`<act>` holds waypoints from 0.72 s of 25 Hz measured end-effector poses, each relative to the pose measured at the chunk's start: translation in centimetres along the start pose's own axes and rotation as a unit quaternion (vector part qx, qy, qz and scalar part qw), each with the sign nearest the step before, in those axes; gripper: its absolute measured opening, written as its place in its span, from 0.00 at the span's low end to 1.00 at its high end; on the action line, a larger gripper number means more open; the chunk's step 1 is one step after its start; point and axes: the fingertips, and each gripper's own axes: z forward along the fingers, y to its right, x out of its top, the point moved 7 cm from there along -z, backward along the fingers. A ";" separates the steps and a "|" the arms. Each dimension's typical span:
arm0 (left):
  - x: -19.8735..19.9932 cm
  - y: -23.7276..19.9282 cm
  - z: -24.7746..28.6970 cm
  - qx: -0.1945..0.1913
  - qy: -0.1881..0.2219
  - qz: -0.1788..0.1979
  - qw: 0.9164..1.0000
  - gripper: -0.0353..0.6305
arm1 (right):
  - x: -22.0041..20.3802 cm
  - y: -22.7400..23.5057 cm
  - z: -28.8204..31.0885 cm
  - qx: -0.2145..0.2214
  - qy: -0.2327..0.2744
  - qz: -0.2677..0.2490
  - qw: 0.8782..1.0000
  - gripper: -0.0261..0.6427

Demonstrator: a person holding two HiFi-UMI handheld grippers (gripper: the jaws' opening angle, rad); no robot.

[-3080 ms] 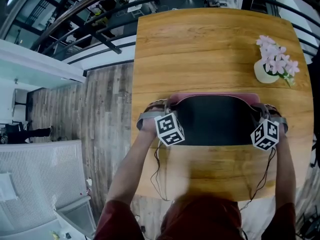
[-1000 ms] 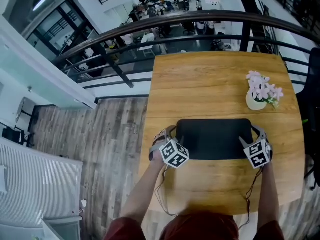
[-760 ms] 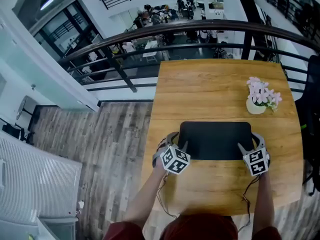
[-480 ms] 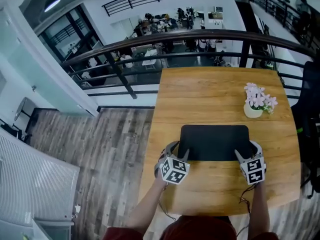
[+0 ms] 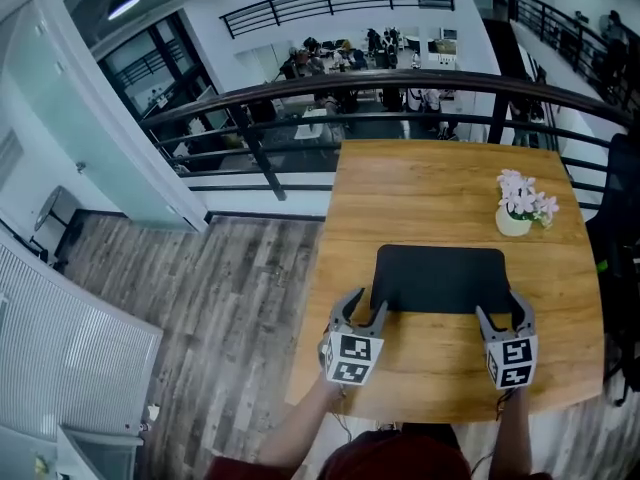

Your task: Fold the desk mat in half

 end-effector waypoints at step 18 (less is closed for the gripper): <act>4.4 4.2 -11.3 0.070 0.164 0.018 0.984 0.36 | 6.3 -3.3 -11.1 -0.062 0.153 -0.001 0.986 0.46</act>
